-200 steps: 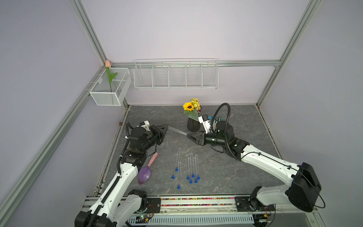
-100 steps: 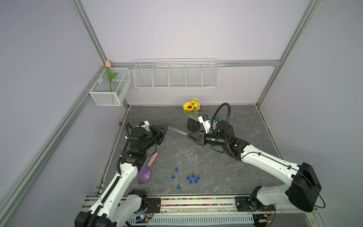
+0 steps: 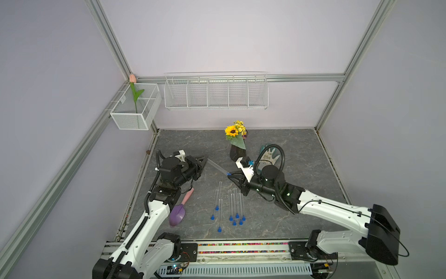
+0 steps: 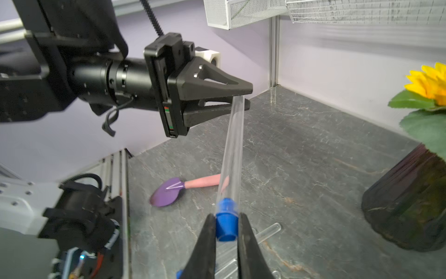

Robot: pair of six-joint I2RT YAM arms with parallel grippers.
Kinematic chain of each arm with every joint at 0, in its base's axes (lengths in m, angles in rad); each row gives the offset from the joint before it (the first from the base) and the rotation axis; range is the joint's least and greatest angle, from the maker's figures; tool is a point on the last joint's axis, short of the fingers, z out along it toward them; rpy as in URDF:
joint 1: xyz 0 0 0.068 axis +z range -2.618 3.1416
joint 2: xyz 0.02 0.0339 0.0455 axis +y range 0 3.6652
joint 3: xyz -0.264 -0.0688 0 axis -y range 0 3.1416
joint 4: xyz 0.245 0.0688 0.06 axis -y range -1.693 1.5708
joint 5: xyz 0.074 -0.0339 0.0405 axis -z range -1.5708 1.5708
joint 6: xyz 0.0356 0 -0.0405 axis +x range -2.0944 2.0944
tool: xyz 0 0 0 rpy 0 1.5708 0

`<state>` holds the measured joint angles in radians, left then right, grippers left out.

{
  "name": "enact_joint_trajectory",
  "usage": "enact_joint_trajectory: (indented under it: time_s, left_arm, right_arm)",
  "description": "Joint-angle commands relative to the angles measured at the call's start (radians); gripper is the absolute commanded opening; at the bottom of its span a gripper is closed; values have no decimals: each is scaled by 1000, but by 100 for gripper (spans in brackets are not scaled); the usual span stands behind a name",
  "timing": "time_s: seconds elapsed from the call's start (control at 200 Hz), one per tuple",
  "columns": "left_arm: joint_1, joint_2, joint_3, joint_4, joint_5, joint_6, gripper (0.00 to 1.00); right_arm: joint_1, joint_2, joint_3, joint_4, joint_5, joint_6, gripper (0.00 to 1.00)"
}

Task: Remove stoppers from test tubes
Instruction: Open the stopper on the test tube.

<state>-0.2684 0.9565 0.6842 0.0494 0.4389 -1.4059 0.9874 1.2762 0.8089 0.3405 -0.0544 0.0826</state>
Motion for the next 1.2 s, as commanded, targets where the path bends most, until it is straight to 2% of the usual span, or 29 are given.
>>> enact_joint_trajectory:
  time_s: [0.0, 0.26, 0.485, 0.55, 0.755, 0.87, 1.0, 1.195]
  left_arm:
    - [8, 2, 10, 61, -7, -36, 0]
    - [54, 30, 21, 63, 31, -27, 0]
    - [108, 52, 23, 49, 66, -4, 0]
    - [109, 62, 53, -20, 73, 53, 0]
    - [97, 133, 183, -329, 109, 380, 0]
    - [31, 204, 199, -388, 95, 483, 0]
    - [-112, 329, 254, -435, 38, 581, 0]
    - [-305, 562, 377, -431, -5, 629, 0]
  right_arm:
    - [43, -4, -75, 21, 93, -203, 9]
    - [69, -24, -122, 38, 147, -223, 8]
    - [73, -55, -140, 13, 173, -173, 8]
    - [72, -62, -127, -30, 192, -130, 8]
    - [26, -83, -57, -288, 244, 68, 10]
    - [-18, -83, -19, -465, 271, 156, 13]
    - [-86, -73, 9, -641, 265, 260, 15]
    - [-151, -60, 16, -791, 250, 332, 17]
